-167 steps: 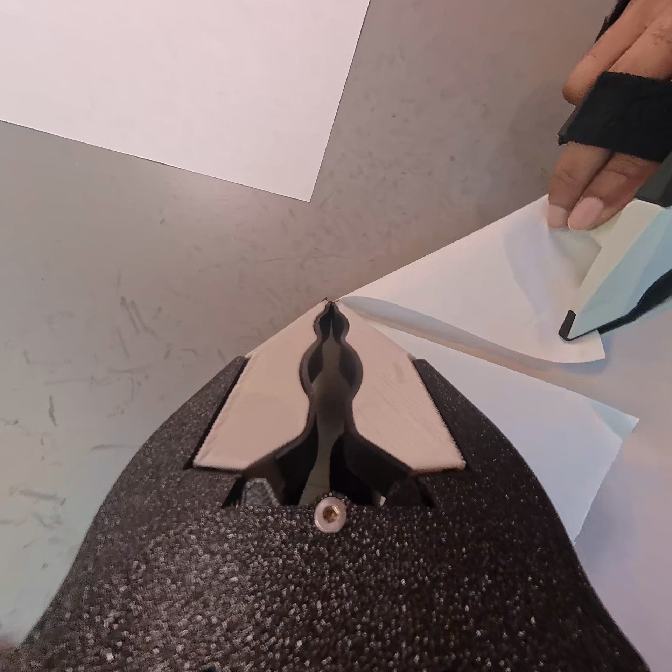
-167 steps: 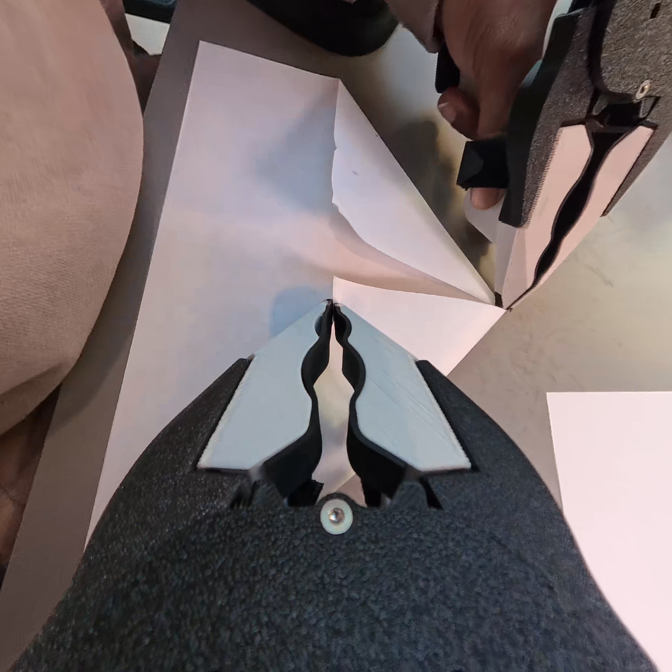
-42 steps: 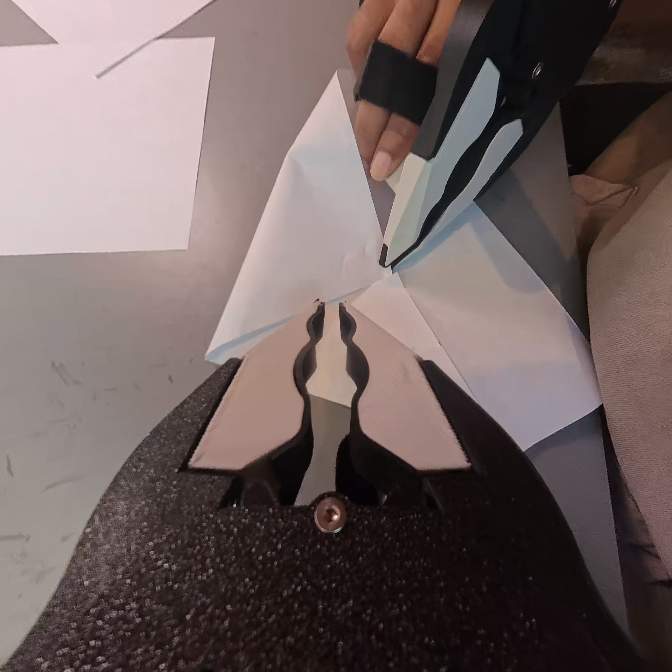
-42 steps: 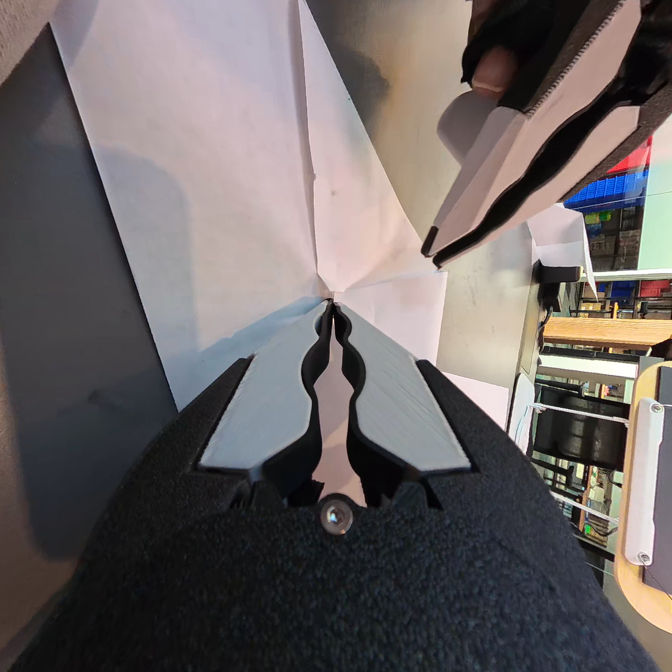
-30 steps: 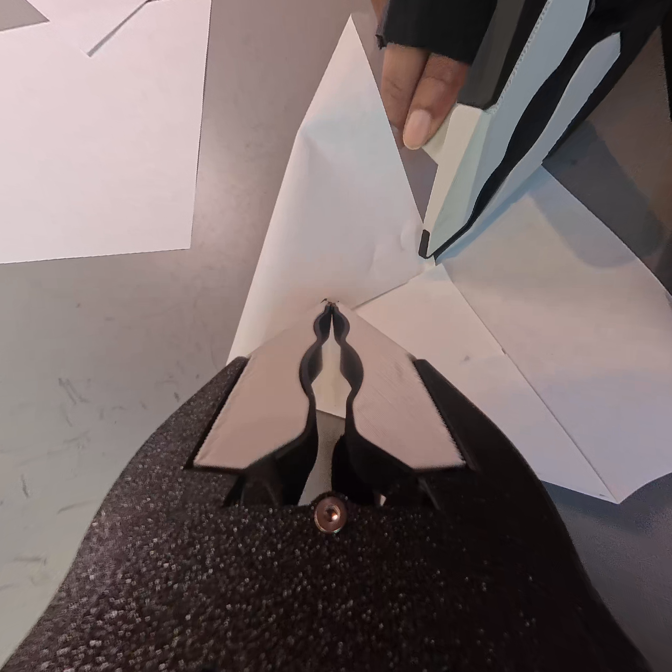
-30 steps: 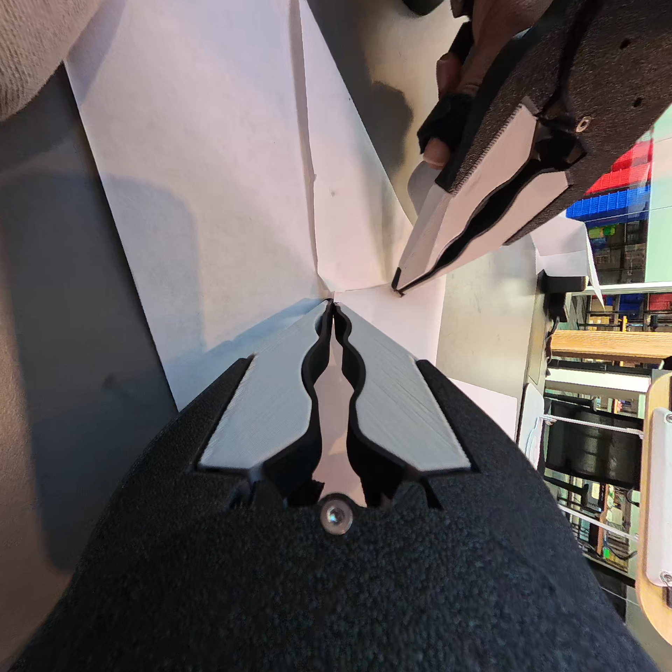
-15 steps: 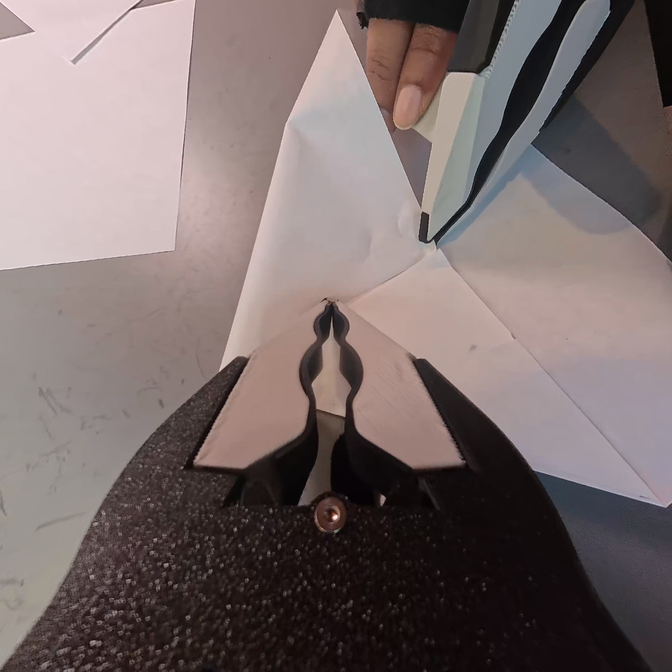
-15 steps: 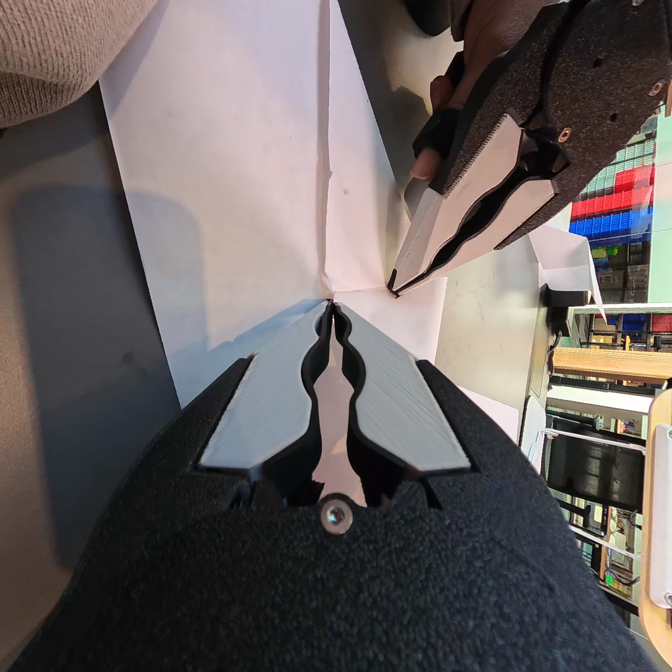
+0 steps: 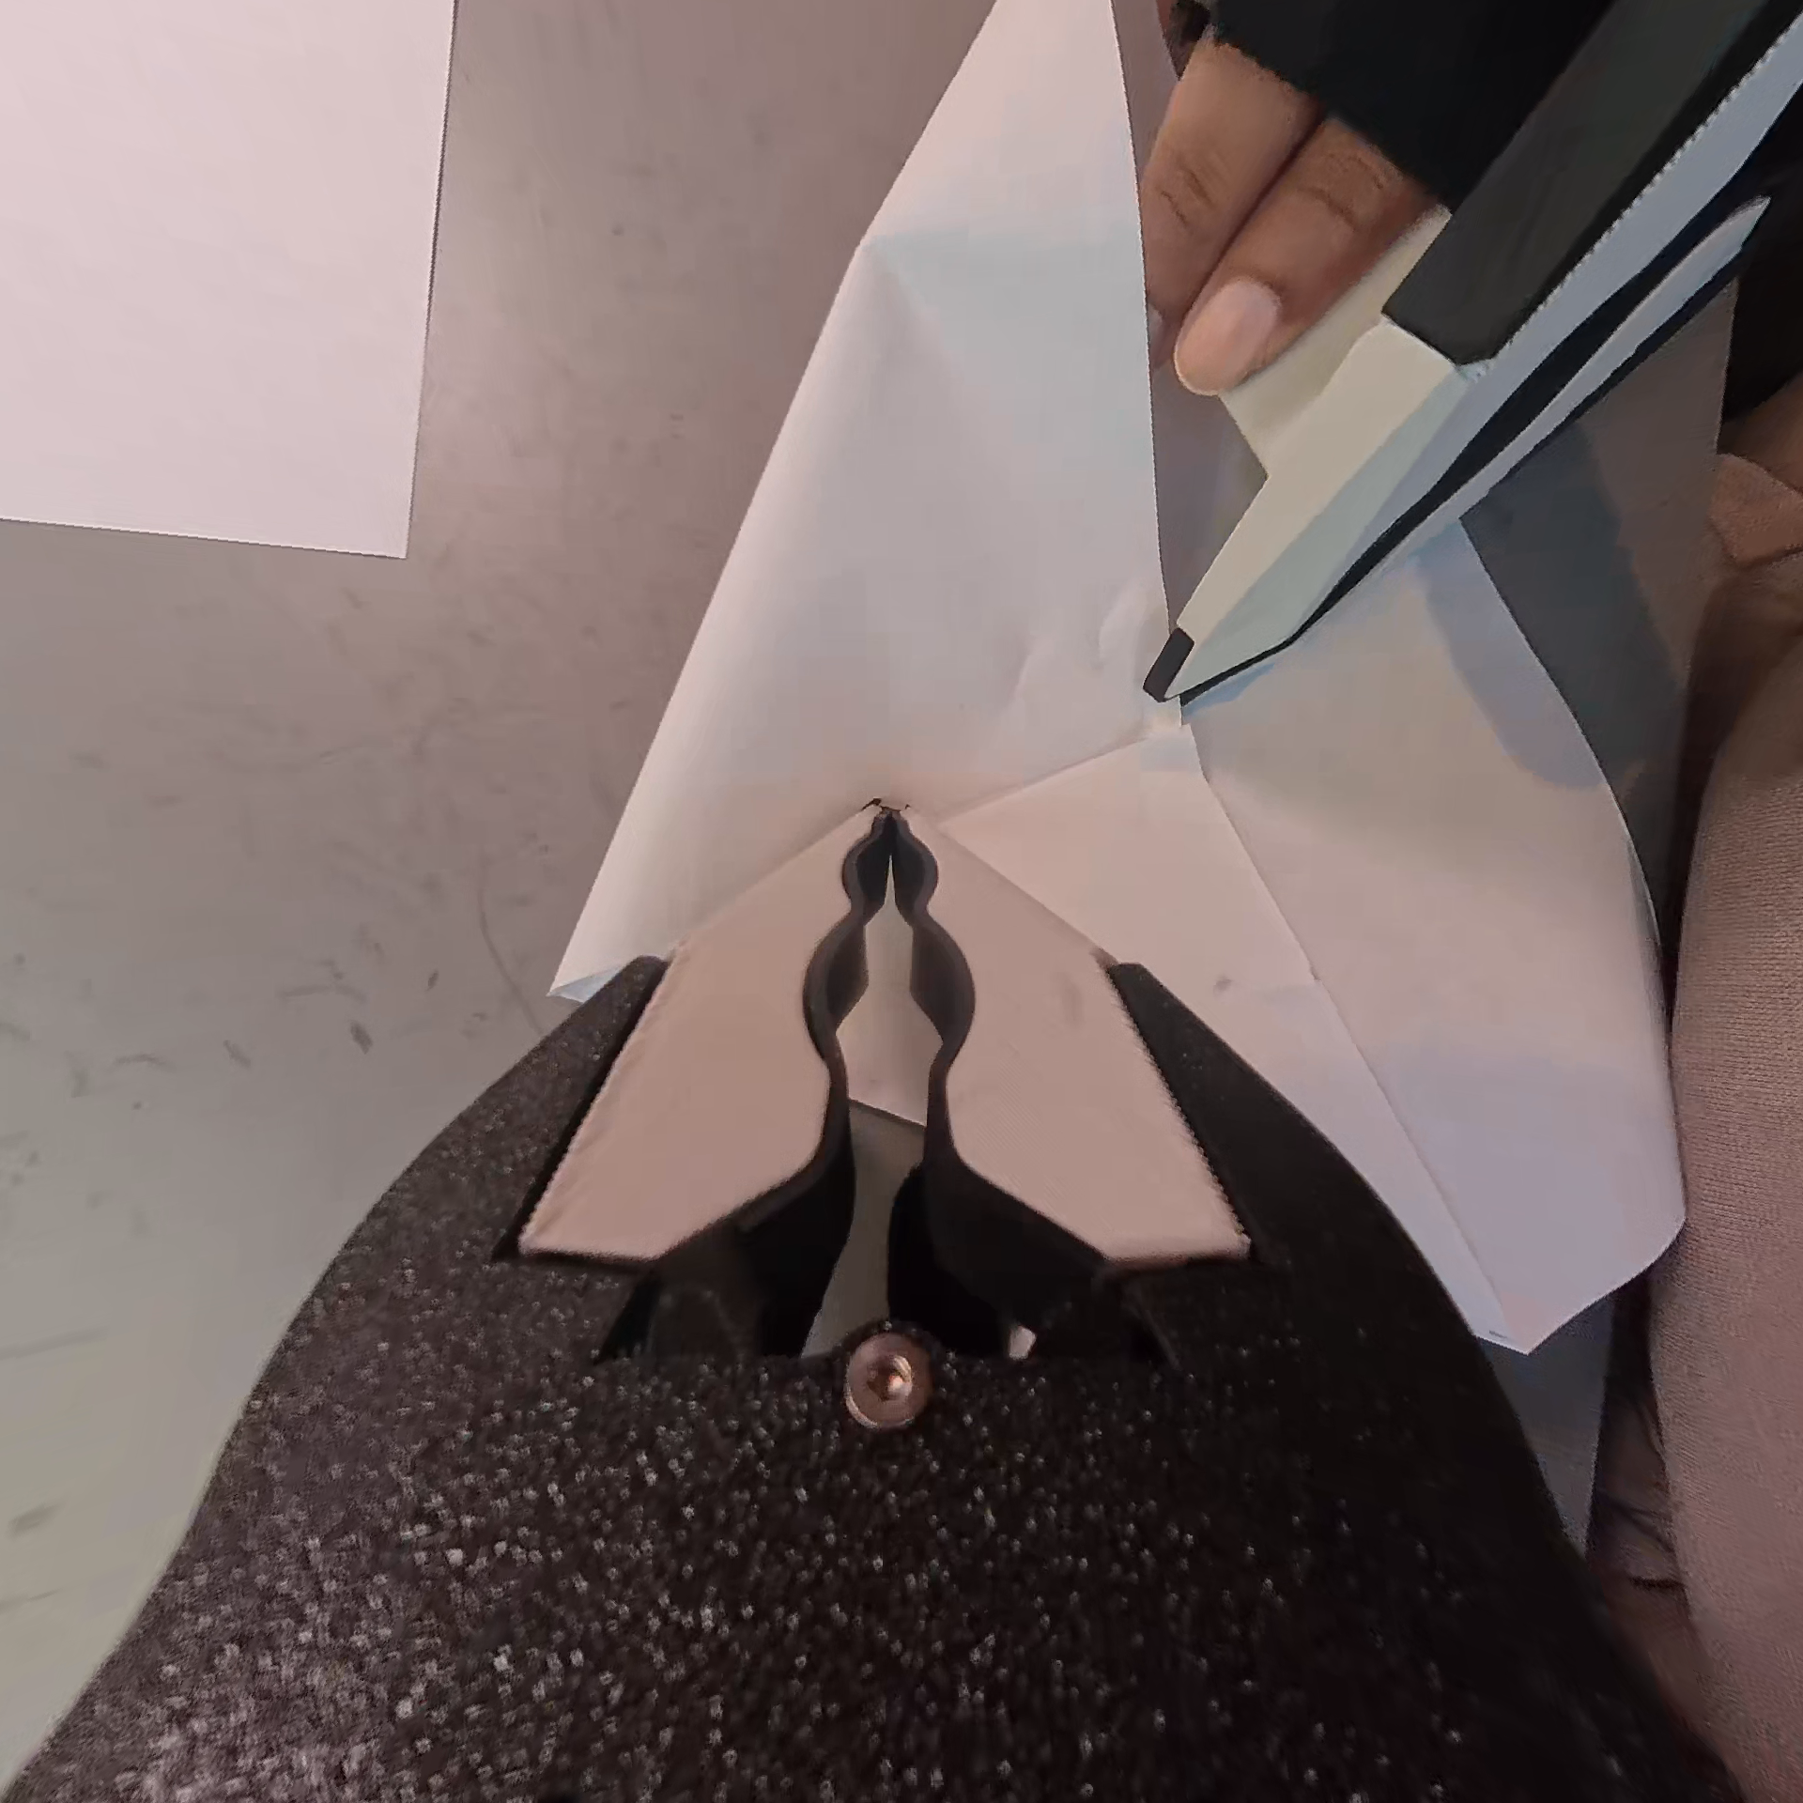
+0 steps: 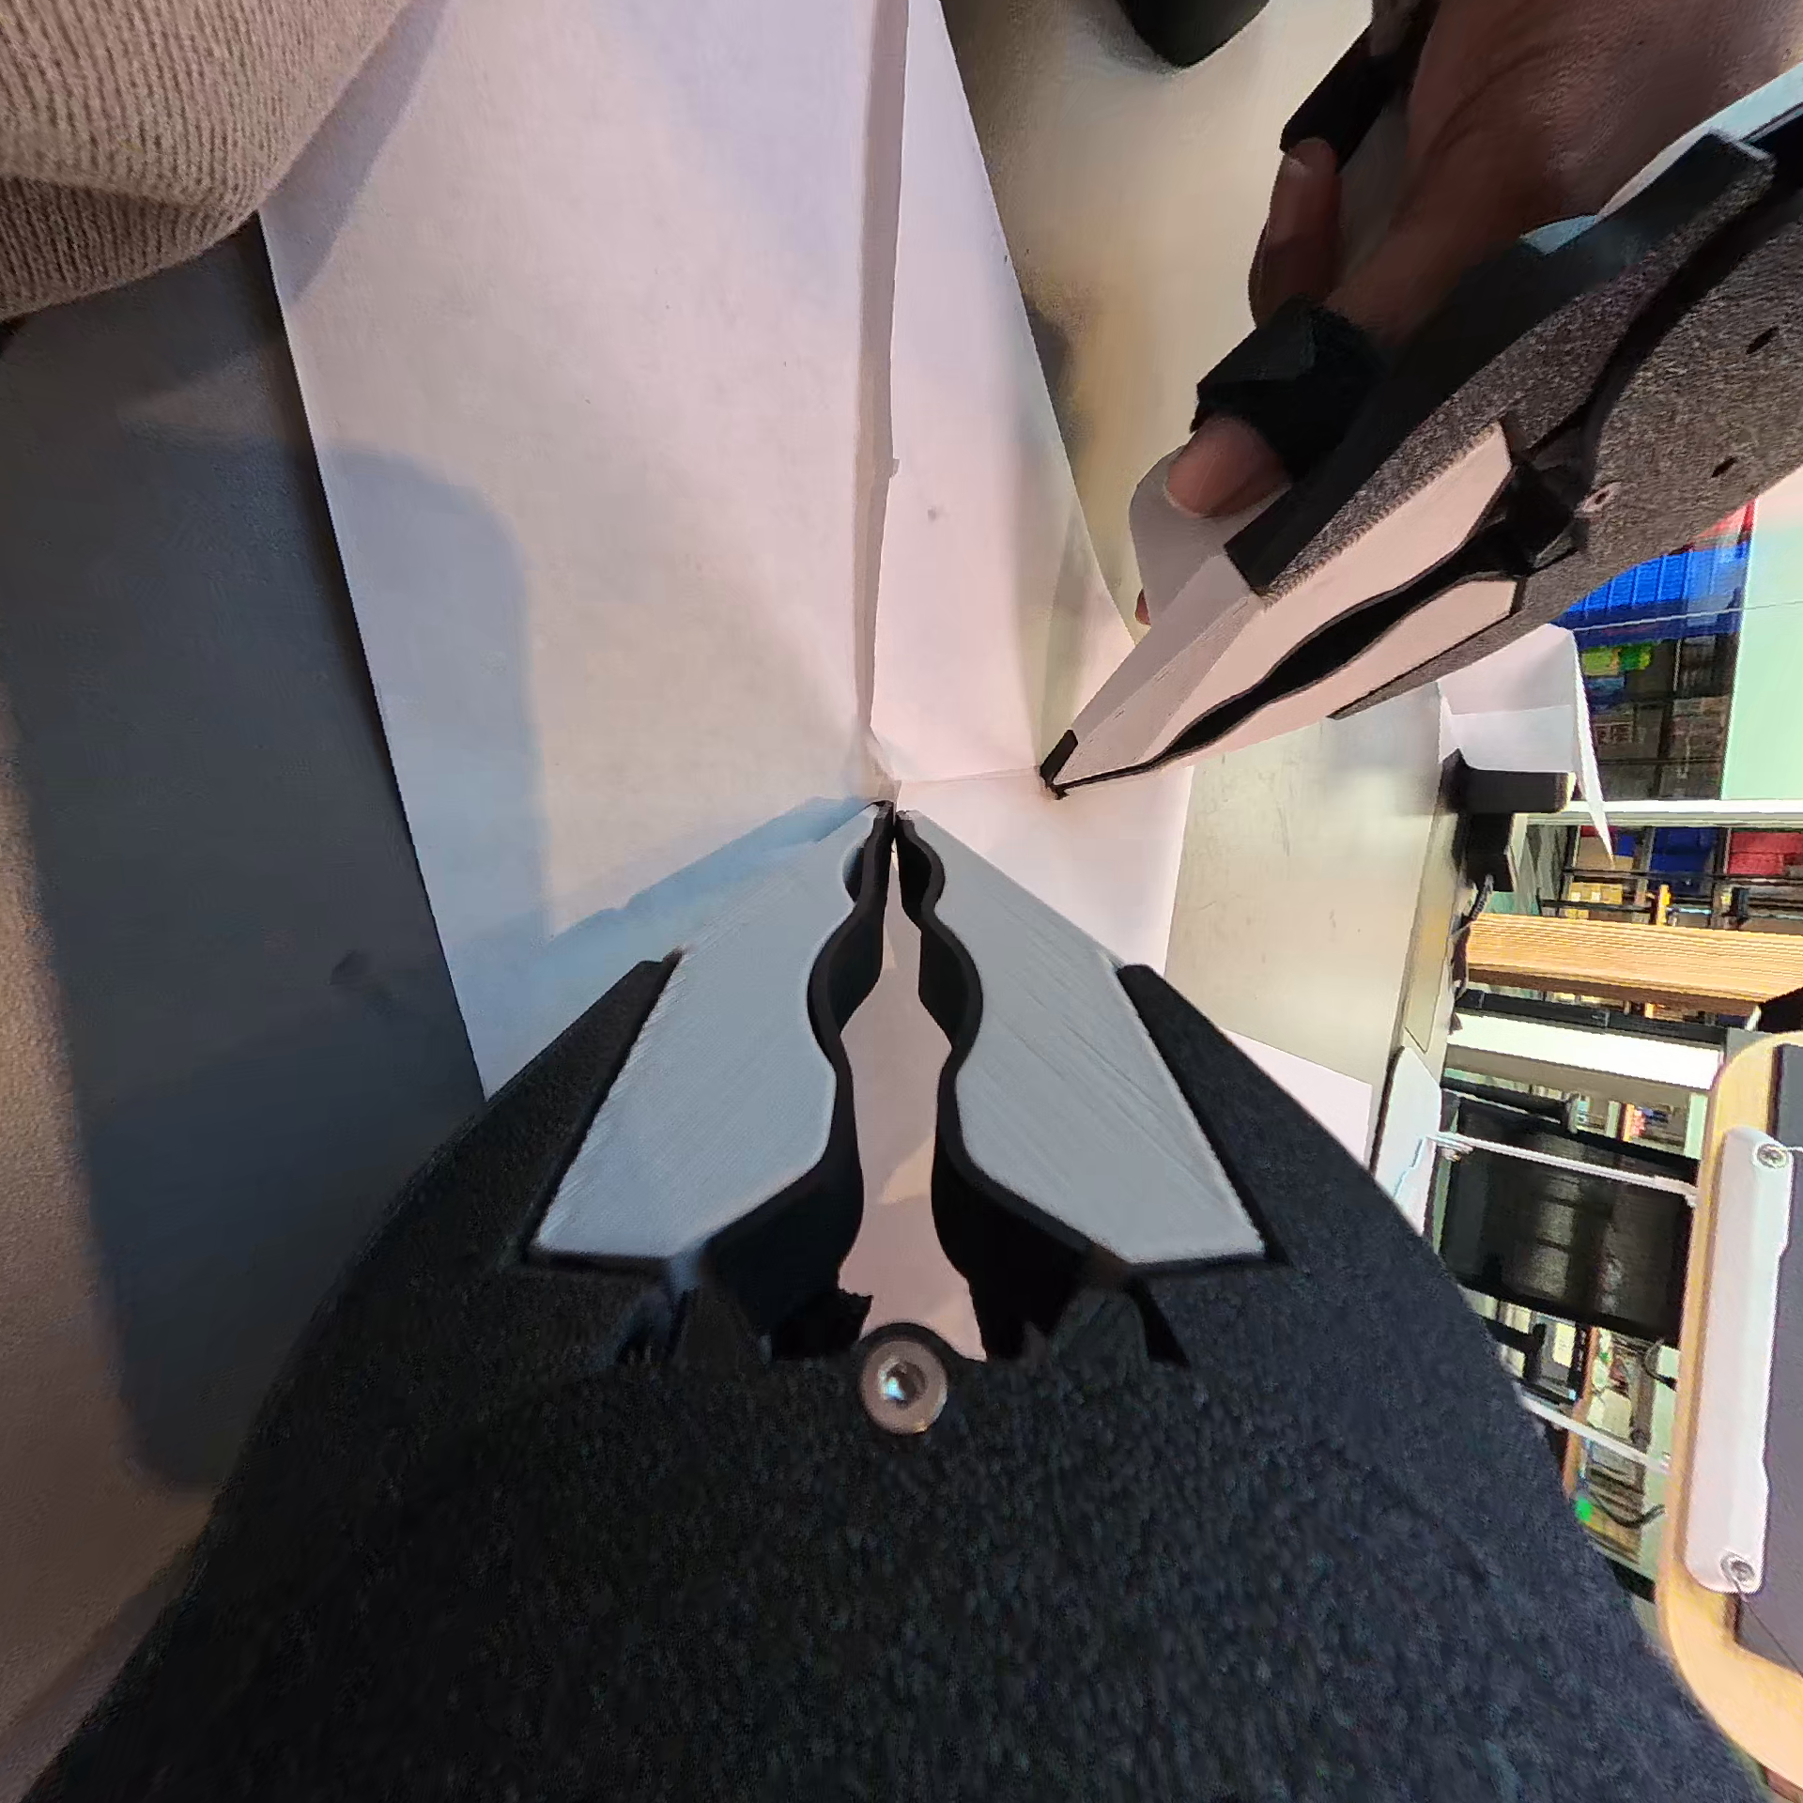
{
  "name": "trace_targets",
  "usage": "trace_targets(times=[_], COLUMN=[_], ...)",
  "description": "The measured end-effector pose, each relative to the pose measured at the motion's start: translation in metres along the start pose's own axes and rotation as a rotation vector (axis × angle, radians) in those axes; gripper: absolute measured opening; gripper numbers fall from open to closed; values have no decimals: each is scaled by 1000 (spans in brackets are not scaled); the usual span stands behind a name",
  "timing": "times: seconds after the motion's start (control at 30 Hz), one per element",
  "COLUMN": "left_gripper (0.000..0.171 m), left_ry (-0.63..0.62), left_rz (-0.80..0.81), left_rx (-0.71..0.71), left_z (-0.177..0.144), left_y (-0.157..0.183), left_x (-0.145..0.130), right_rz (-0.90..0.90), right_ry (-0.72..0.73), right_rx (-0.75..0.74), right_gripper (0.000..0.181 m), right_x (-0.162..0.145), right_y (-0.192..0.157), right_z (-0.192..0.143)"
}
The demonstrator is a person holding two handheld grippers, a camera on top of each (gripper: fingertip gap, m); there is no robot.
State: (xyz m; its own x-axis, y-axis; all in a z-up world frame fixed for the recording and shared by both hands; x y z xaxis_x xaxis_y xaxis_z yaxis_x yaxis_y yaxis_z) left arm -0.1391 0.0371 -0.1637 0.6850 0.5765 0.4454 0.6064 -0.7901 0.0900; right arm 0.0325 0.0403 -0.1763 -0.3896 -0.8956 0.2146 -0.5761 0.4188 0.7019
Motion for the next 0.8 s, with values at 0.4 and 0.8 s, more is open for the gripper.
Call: trace_targets(times=[0.4, 0.8], left_gripper=[0, 0], left_ry=[-8, 23], left_rz=[3, 21], left_rx=[16, 4], left_z=[0, 1], left_y=[2, 0], left_x=[1, -2], right_rz=[423, 721], right_ry=[139, 13], right_rx=[118, 360], right_gripper=[17, 17], right_x=[-10, -52], right_y=[9, 97], right_z=[-20, 26])
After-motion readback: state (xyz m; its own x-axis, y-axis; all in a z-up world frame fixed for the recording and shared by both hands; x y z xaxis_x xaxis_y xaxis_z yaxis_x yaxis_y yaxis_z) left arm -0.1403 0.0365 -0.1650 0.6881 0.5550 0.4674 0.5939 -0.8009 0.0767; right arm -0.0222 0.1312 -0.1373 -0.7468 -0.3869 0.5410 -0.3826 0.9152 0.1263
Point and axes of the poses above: each gripper's, where its closed fingertips meet, z out along the fingers, x out of its top, y = z × x across the jaws, the point moved 10 cm from there along -z, back along the fingers, and after that the axes turned 9 degrees about -y, right-handed, at the moved point
